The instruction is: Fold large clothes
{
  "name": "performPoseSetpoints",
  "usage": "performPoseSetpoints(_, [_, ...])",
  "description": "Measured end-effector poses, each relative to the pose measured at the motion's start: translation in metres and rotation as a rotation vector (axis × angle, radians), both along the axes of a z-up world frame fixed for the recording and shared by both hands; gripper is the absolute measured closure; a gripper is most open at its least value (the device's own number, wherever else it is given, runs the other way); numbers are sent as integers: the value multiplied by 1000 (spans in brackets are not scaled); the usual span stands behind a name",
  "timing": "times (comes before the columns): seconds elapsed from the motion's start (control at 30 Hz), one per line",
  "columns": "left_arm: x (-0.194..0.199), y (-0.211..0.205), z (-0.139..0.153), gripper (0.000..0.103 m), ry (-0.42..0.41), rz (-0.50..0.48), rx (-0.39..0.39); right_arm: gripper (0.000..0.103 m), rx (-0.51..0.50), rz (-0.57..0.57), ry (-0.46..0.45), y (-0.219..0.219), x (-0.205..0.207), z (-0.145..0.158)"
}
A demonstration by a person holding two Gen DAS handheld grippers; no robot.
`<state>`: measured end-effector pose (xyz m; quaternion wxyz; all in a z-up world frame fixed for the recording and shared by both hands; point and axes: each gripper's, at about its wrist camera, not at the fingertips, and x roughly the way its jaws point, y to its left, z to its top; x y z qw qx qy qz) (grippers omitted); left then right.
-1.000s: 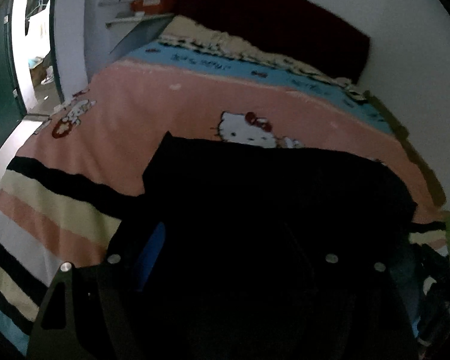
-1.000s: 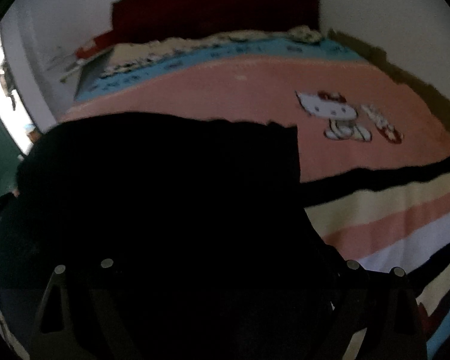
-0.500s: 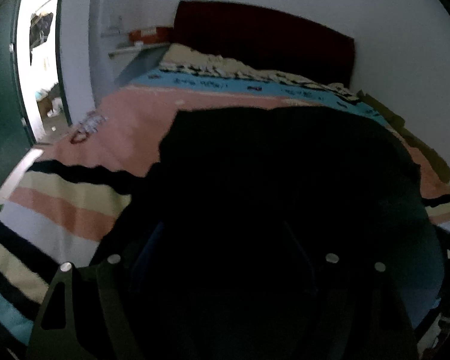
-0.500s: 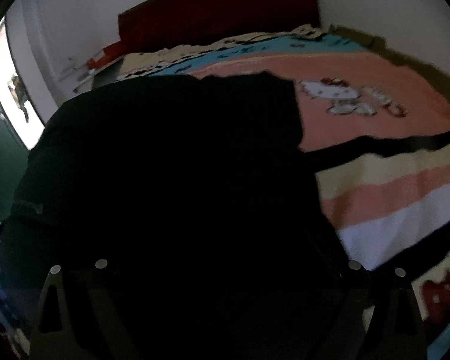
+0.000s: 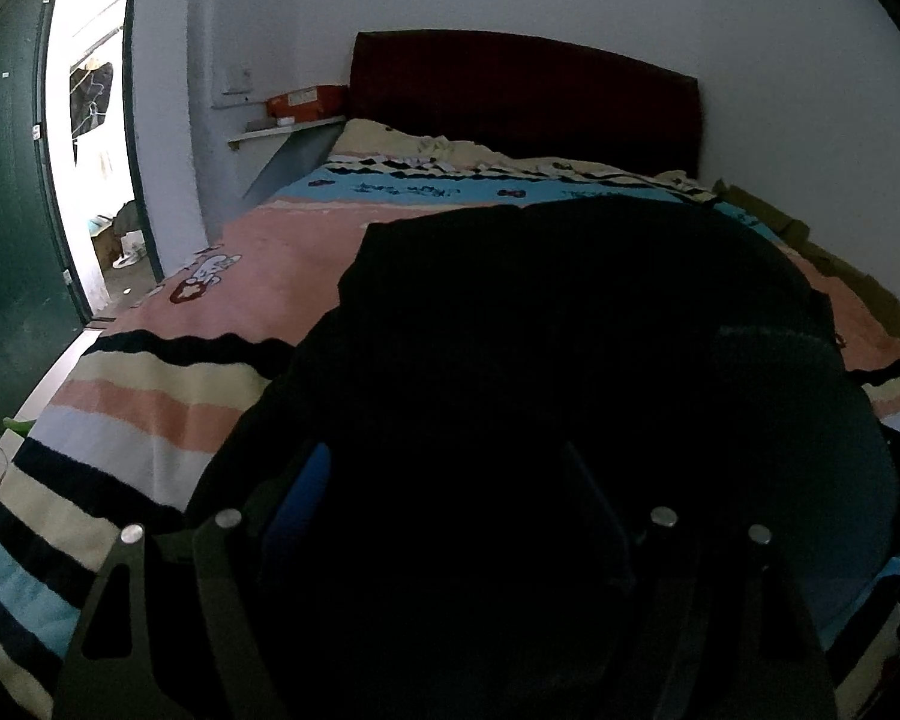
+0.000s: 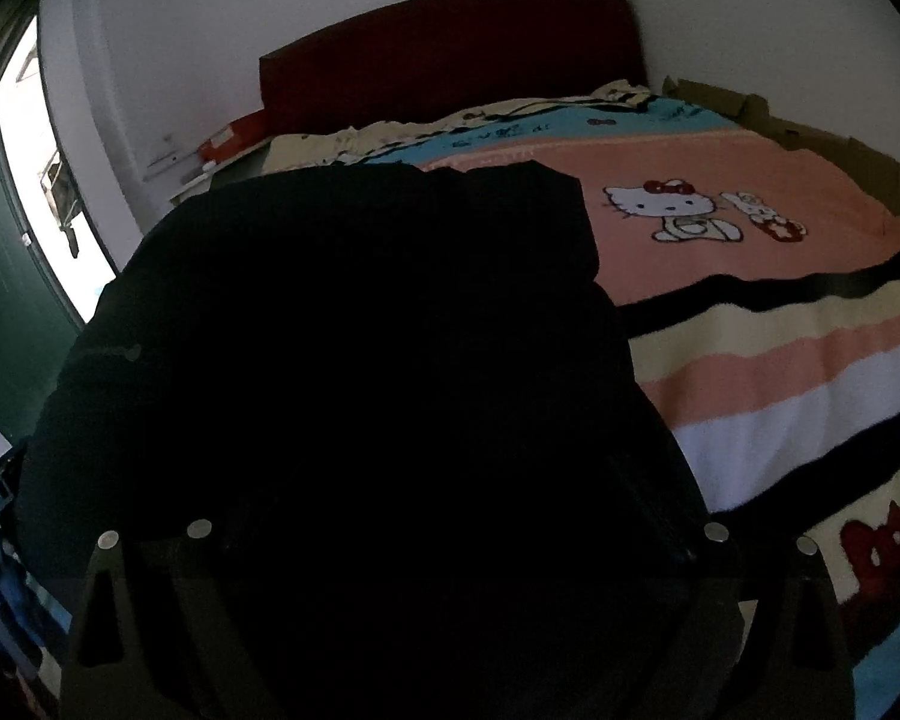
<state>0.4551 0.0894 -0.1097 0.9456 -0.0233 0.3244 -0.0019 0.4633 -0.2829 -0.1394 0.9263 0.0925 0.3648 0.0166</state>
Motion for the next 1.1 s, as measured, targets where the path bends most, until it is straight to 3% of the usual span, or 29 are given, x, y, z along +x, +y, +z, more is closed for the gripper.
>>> performPoseSetpoints(0.27, [-3, 0, -3, 24, -13, 1, 11, 6, 12, 6, 4, -3, -1, -4])
performPoseSetpoints(0.87, [-4, -1, -2, 24, 63, 12, 39, 1, -7, -7, 72, -12, -15, -1])
performPoseSetpoints(1.1, [-17, 27, 20, 24, 96, -19, -81, 1, -38, -21, 99, -23, -36, 11])
